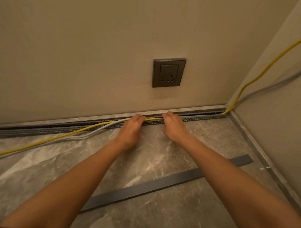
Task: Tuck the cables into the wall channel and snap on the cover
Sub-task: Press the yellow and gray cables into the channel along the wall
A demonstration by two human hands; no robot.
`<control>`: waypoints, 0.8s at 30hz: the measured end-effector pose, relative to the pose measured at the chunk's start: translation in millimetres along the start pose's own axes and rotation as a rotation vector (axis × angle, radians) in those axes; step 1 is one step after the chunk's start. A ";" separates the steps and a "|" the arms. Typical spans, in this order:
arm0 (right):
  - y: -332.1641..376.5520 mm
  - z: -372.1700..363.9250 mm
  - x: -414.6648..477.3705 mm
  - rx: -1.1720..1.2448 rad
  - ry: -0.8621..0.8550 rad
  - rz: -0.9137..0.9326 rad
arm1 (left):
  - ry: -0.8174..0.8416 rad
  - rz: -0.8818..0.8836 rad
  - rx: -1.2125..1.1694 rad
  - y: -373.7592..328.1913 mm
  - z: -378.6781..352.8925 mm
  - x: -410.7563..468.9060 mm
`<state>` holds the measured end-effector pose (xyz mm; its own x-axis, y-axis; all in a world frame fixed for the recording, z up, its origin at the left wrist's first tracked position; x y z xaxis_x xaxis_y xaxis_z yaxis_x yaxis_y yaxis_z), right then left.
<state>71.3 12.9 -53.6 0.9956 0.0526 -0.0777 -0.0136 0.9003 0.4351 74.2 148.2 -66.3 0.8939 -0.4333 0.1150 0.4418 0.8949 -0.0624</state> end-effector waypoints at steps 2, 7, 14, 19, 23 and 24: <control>14.3 -4.9 0.6 0.027 0.007 0.032 | -0.055 0.069 0.111 17.5 4.3 -7.2; 61.7 -32.4 -2.8 0.035 0.068 0.135 | 0.062 0.234 0.341 64.3 14.7 -25.5; 80.1 -42.9 -0.6 -0.034 -0.005 0.048 | 0.112 0.212 0.455 104.3 9.4 -44.0; 84.9 -46.4 0.2 -0.052 -0.013 0.018 | 0.149 0.193 0.341 118.1 8.6 -35.8; 88.0 -43.2 2.4 -0.042 -0.012 -0.011 | 0.157 0.206 0.199 128.1 8.9 -28.3; 88.6 -43.1 2.6 -0.036 -0.007 -0.020 | 0.168 0.200 0.216 128.1 8.7 -27.0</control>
<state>68.8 111.5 -53.8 0.9963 0.0311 -0.0801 0.0036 0.9162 0.4007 106.1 275.5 -68.8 0.9693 -0.2418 -0.0449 0.2458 0.9582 0.1465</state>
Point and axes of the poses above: each hand's wrist, its own x-axis towards the middle knuckle, its own z-axis out of the back of the hand, y = z × x, the point moved 5 cm from there along x, towards the middle knuckle, and after that the axes turned 15 degrees about x, right-handed, at the moved point
